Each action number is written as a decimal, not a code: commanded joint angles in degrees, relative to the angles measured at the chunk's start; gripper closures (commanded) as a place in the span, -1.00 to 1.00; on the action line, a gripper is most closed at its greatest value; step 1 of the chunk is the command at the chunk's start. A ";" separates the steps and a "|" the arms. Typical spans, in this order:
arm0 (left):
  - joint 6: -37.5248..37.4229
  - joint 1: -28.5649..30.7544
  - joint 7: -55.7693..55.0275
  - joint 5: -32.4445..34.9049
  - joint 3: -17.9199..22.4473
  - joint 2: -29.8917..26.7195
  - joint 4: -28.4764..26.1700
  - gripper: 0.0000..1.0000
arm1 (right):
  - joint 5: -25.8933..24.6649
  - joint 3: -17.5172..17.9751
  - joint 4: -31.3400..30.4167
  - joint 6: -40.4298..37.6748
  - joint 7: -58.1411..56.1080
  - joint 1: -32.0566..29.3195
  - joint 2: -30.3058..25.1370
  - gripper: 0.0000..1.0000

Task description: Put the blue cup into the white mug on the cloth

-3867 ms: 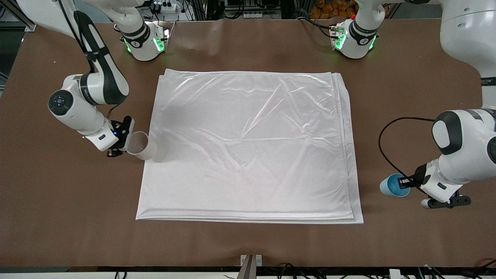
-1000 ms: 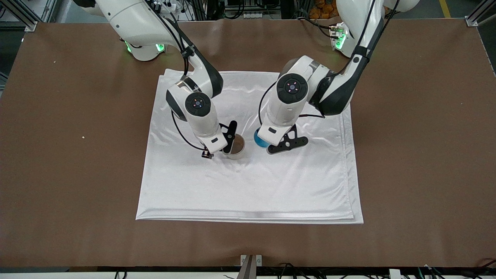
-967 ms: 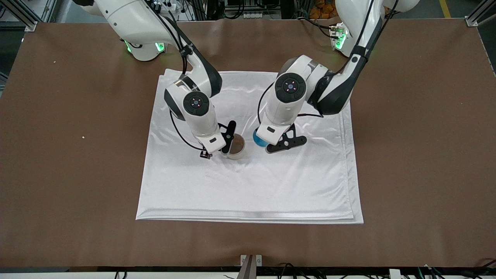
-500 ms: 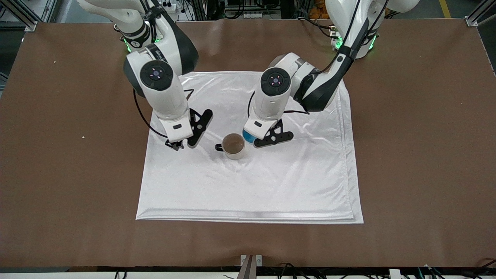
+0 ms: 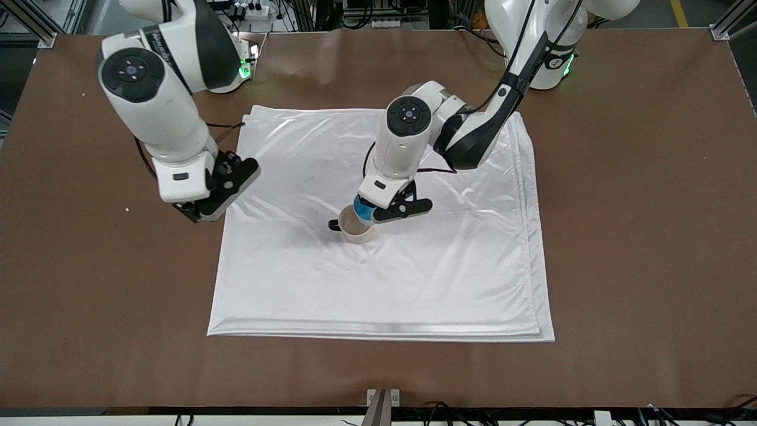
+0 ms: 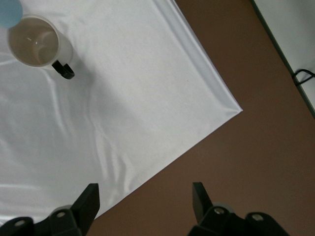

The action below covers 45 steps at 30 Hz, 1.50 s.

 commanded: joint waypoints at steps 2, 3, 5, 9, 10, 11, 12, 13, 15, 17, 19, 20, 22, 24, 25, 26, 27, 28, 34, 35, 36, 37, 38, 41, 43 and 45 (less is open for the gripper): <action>3.55 -2.40 -1.51 -0.48 1.02 2.48 0.40 1.00 | 0.30 0.30 1.63 -5.73 1.13 -3.61 -3.31 -1.00; 3.64 -2.58 -1.60 -0.48 1.10 2.83 0.40 1.00 | 0.30 0.30 2.68 -7.31 1.22 -3.96 -3.49 -1.00; 3.91 -2.84 -1.60 -0.48 1.10 3.18 0.40 1.00 | 0.39 0.30 5.49 -10.82 1.31 -5.10 -3.49 -1.00; 4.08 -3.37 -1.60 -0.48 1.28 3.71 0.40 1.00 | 0.30 0.21 9.01 -14.88 1.31 -7.48 -3.49 -1.00; 4.17 -3.37 -1.60 -0.39 1.28 3.80 0.40 1.00 | 0.30 0.21 9.54 -15.49 1.31 -8.26 -3.49 -1.00; 4.52 -3.37 -1.60 -0.39 1.28 3.80 0.40 1.00 | 0.30 0.21 9.89 -15.85 1.31 -8.88 -3.49 -1.00; 4.87 -3.37 -1.60 -0.39 1.28 3.88 0.40 1.00 | 0.30 0.30 10.16 -16.02 1.31 -9.50 -3.58 -1.00; 5.14 -3.37 -1.51 -0.30 1.28 3.97 0.31 1.00 | 0.30 0.21 10.33 -16.11 1.31 -9.85 -3.67 -1.00; 5.49 -3.37 -1.51 -0.39 1.28 4.50 0.40 1.00 | 0.30 0.13 10.34 -16.72 1.31 -10.38 -4.28 -1.00; 5.67 -3.46 -1.60 -0.30 1.28 4.76 0.40 1.00 | 0.30 0.13 10.42 -16.90 1.40 -11.34 -5.24 -1.00; 6.63 -3.46 -1.60 -0.22 1.28 5.11 0.31 1.00 | 0.30 0.13 10.34 -17.34 2.01 -12.48 -6.12 -1.00; 6.98 -3.46 -1.60 -0.13 1.28 5.29 0.31 1.00 | 0.30 0.13 10.34 -18.04 2.71 -13.01 -6.30 -1.00; 7.68 -3.46 -1.60 0.13 1.28 5.64 0.31 1.00 | 0.39 0.30 10.34 -19.45 5.25 -13.98 -6.39 -1.00; 8.48 -3.46 -1.69 0.31 1.28 6.17 0.31 1.00 | 0.39 0.21 10.42 -20.15 7.71 -14.33 -6.48 -1.00; 8.83 -3.46 -1.95 0.31 1.28 6.26 0.40 1.00 | 0.39 0.21 10.51 -20.24 8.60 -14.34 -6.39 -1.00; 9.18 -3.46 -2.12 0.49 1.28 6.35 0.31 1.00 | 0.39 0.13 10.51 -20.50 9.47 -14.42 -6.39 -1.00; 9.53 -3.46 -2.21 0.57 1.28 6.43 0.31 1.00 | 0.39 0.13 10.60 -20.94 10.18 -14.42 -6.48 -1.00; 9.79 -3.46 -2.30 0.75 1.28 6.70 0.31 1.00 | 0.30 0.04 10.95 -21.64 10.62 -14.60 -6.39 -1.00; 10.94 -3.46 -2.39 0.84 1.28 7.66 0.31 1.00 | 1.88 0.21 13.15 -25.87 16.15 -17.67 -6.30 -1.00; 11.03 -3.46 -2.39 0.84 1.28 7.84 0.31 1.00 | 2.75 0.13 13.15 -25.96 16.60 -18.46 -6.39 -1.00; 11.11 -3.46 -2.39 0.84 1.19 7.93 0.31 1.00 | 3.37 0.21 13.06 -25.87 16.95 -19.16 -6.39 -1.00; 11.12 -3.46 -2.39 0.75 1.19 7.93 0.31 1.00 | 3.73 0.13 13.15 -25.96 17.65 -19.52 -6.39 -1.00; 11.20 -3.37 -2.39 0.66 1.19 7.93 0.31 1.00 | 3.99 0.13 13.06 -26.04 18.70 -19.78 -6.39 -1.00; 11.20 -3.37 -2.48 0.31 1.19 7.93 0.31 0.69 | 4.08 0.21 13.06 -26.83 23.80 -20.75 -6.39 -1.00; 11.20 -3.28 -3.17 0.31 1.10 7.93 0.31 0.52 | 4.43 0.21 13.06 -26.92 25.91 -20.93 -6.48 -1.00; 11.29 -3.28 -4.14 0.31 1.19 7.93 0.31 0.36 | 5.40 0.04 12.97 -26.92 26.36 -21.28 -6.57 -1.00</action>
